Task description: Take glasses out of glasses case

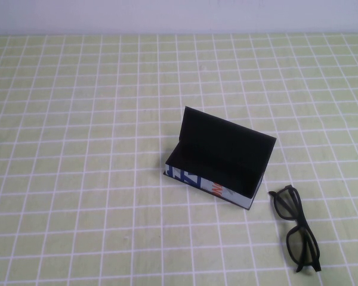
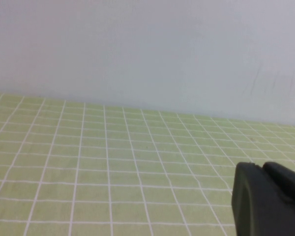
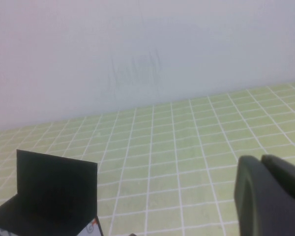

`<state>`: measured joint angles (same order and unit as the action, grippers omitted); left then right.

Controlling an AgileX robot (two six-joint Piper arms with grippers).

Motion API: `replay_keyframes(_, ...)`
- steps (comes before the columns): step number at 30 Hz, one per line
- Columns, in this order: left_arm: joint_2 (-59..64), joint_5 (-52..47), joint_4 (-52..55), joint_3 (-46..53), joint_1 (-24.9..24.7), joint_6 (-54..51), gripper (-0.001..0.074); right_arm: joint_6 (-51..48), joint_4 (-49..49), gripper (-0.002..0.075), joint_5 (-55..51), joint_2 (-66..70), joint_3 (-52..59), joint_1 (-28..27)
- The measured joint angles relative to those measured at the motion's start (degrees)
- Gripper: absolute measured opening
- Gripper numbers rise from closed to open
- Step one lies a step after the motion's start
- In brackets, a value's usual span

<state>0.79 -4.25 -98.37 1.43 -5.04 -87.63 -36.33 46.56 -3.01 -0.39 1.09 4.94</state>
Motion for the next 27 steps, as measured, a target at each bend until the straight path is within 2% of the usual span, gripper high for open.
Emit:
replay_keyframes(3, 0.0, 0.0, 0.0, 0.0, 0.0, 0.0, -0.0004, 3.3, -5.61, -0.0018, 0.0, 0.0, 0.2, 0.0)
replay_keyframes(7, 0.0, 0.0, 0.0, 0.0, 0.0, 0.0, -0.0004, 23.06, -25.06, -0.0018, -1.86, -0.04, 0.47, 0.0)
replay_keyframes(10, 0.0, 0.0, 0.0, 0.0, 0.0, 0.0, -0.0004, 29.47, -31.81, -0.0018, -5.59, -0.04, 0.47, 0.0)
replay_keyframes(17, 0.0, 0.0, 0.0, 0.0, 0.0, 0.0, -0.0004, 30.79, -35.16, -0.0018, -14.53, -0.04, 0.47, 0.0)
replay_keyframes(27, 0.0, 0.0, 0.0, 0.0, 0.0, 0.0, -0.0004, 31.01, -35.55, -0.0018, -15.71, -0.04, 0.47, 0.0)
